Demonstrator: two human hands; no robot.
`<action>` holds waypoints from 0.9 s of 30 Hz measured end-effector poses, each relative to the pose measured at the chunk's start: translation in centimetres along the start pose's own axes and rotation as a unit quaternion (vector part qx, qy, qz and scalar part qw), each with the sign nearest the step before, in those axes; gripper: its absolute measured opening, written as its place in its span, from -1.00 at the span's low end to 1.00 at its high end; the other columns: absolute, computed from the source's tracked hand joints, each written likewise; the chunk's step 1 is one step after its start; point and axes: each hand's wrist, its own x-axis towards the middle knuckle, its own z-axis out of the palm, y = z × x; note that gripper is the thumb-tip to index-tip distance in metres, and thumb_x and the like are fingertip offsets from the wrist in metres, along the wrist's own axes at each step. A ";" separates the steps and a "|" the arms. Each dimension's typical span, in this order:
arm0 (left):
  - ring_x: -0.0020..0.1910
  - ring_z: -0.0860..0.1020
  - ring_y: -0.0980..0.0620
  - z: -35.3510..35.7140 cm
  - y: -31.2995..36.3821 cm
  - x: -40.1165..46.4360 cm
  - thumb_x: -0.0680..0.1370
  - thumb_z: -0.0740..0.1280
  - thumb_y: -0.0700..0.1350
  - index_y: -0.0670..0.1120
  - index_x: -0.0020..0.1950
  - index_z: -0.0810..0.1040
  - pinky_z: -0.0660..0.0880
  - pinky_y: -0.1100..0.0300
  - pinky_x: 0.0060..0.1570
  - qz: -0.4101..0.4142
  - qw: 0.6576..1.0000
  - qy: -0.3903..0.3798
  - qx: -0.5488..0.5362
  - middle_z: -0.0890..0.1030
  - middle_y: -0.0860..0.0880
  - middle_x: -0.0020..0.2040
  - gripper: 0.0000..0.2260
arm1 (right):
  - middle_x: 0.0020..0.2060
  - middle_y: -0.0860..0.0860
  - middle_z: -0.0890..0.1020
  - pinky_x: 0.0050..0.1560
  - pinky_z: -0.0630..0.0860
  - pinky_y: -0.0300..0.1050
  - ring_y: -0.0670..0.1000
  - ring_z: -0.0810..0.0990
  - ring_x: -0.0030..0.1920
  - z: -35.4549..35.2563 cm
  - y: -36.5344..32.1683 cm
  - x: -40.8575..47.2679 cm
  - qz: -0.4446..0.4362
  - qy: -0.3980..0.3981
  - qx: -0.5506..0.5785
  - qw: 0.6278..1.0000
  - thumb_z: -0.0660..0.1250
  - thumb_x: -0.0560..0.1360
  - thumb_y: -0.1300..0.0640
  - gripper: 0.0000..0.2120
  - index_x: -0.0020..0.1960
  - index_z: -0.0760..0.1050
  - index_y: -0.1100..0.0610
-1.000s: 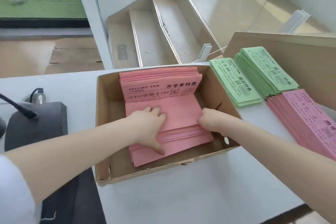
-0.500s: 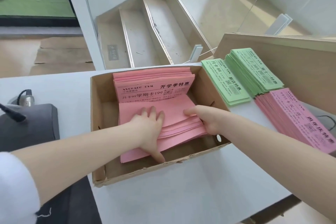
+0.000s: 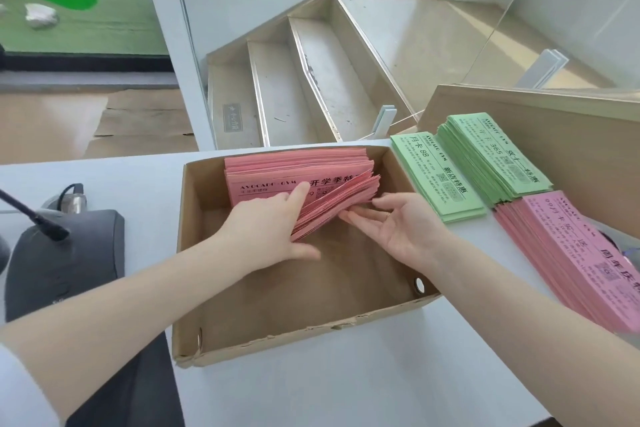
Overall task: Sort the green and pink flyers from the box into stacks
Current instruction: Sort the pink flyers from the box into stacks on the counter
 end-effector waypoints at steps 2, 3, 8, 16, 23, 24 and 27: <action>0.07 0.55 -0.13 0.2 -0.1 0.5 0.51 0.26 0.15 0.00 0.42 0.08 0.40 0.10 -0.16 0.012 0.997 0.007 0.074 0.51 -0.03 0.18 -0.41 | 0.05 0.20 0.54 0.23 0.48 0.11 0.19 0.59 0.10 0.0 0.8 0.1 -0.071 0.001 -0.144 0.987 0.22 0.44 0.43 -0.37 0.38 0.09 0.05; 0.06 0.55 -0.15 0.1 -0.4 0.8 0.53 0.24 0.07 -0.01 0.37 0.15 0.40 0.10 -0.17 0.013 0.996 0.017 0.085 0.52 -0.05 0.14 -0.53 | 0.04 0.08 0.55 0.25 0.45 0.05 0.10 0.59 0.10 0.3 1.0 -0.2 -0.123 0.014 -0.308 0.943 0.32 0.41 0.35 -0.21 0.45 -0.04 -0.03; 0.18 0.47 -0.09 -2.5 -3.3 2.4 0.52 0.29 0.06 0.08 0.43 0.21 0.45 0.10 -0.05 -0.009 1.000 -0.007 -0.022 0.52 -0.06 0.20 -0.49 | 0.26 0.09 0.31 0.23 0.28 -0.01 0.13 0.33 0.22 0.9 0.7 1.6 -0.394 0.132 -0.790 0.451 0.46 0.34 -0.03 -0.14 0.48 0.07 0.03; 0.11 0.49 -0.22 0.0 -5.1 1.9 0.11 0.61 0.06 -0.19 0.32 0.41 0.47 -0.05 0.05 -0.025 0.981 0.179 0.072 0.49 -0.20 0.16 -0.15 | 0.42 0.09 0.21 0.39 0.01 0.01 0.12 0.16 0.42 2.8 0.6 5.7 -0.366 0.027 -0.861 0.352 0.41 0.37 -0.08 -0.13 0.50 0.03 0.11; 0.38 0.21 -0.18 0.5 -5.2 1.7 0.28 0.49 0.16 -0.19 0.43 0.23 0.12 -0.02 0.38 -0.003 0.991 0.130 0.029 0.27 -0.16 0.36 -0.14 | 0.16 0.18 0.46 0.19 0.38 0.10 0.24 0.43 0.16 2.3 0.3 6.2 -0.427 0.017 -0.844 0.324 0.55 0.16 -0.10 -0.29 0.19 0.43 0.20; 0.39 0.23 -0.18 0.5 -5.1 1.7 0.28 0.50 0.16 -0.19 0.41 0.26 0.14 -0.01 0.38 0.006 0.990 0.134 0.031 0.30 -0.15 0.35 -0.16 | 0.15 0.16 0.48 0.16 0.40 0.09 0.23 0.46 0.13 2.0 0.3 6.2 -0.430 0.012 -0.841 0.328 0.55 0.13 -0.11 -0.30 0.14 0.44 0.19; 0.41 0.20 -0.15 0.4 -4.9 1.5 0.34 0.44 0.16 -0.15 0.43 0.23 0.15 0.03 0.38 0.025 0.993 0.114 0.031 0.35 -0.12 0.34 -0.22 | 0.08 0.09 0.54 0.12 0.41 0.00 0.17 0.52 0.07 1.9 0.0 5.9 -0.399 -0.026 -0.848 0.348 0.52 0.15 -0.13 -0.33 0.12 0.41 0.17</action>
